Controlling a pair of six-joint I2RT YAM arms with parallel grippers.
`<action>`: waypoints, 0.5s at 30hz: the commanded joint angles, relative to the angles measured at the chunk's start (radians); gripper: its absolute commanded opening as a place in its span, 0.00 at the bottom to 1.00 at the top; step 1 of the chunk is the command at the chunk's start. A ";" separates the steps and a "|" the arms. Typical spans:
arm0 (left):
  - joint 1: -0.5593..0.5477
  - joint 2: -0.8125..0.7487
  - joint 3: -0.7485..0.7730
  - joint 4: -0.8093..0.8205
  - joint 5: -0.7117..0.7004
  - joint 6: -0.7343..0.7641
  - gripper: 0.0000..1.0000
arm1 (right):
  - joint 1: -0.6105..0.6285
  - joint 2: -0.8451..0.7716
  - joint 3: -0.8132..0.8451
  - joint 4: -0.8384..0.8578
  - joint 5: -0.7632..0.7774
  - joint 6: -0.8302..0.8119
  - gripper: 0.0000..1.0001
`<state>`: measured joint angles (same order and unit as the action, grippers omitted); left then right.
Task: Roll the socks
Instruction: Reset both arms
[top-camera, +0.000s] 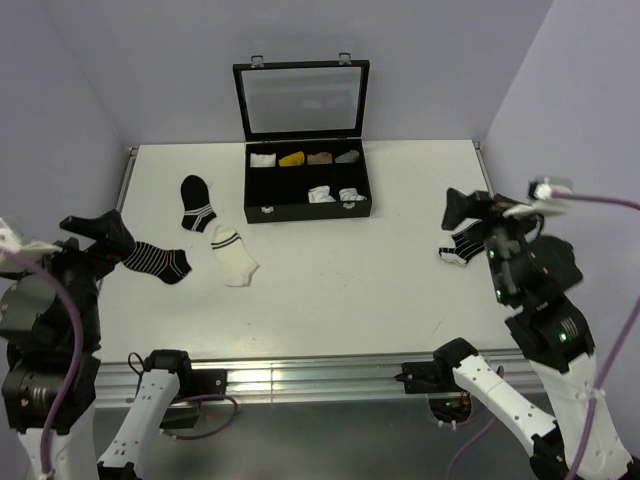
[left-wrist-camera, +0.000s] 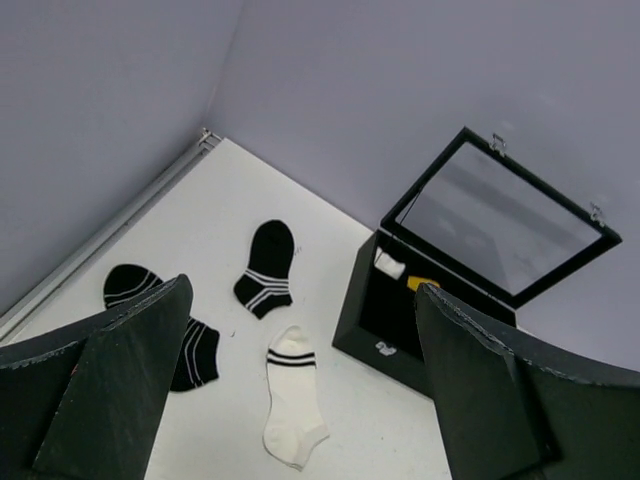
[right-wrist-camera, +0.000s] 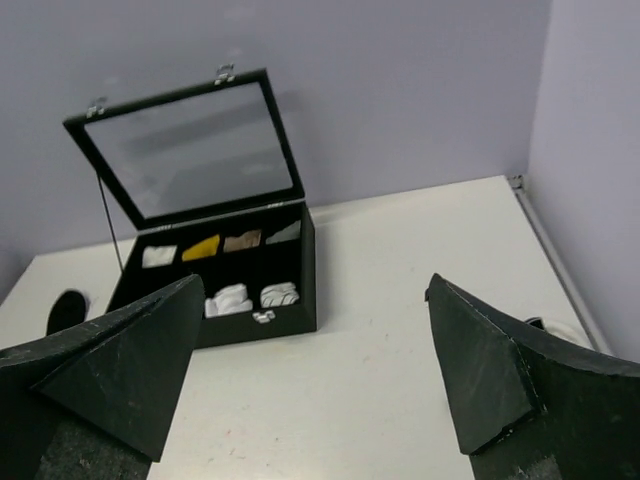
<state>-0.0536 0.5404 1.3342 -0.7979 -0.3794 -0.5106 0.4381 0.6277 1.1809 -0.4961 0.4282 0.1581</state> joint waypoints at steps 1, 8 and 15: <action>-0.048 -0.058 0.036 -0.060 -0.162 0.035 0.99 | -0.004 -0.110 -0.049 0.010 0.066 -0.032 1.00; -0.098 -0.111 0.023 -0.073 -0.274 0.026 0.99 | -0.001 -0.279 -0.118 0.018 0.080 -0.041 1.00; -0.104 -0.123 -0.004 -0.044 -0.283 -0.019 0.99 | 0.005 -0.296 -0.136 0.021 0.107 -0.055 1.00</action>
<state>-0.1547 0.4271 1.3415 -0.8616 -0.6338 -0.5171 0.4389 0.3271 1.0481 -0.4942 0.5041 0.1204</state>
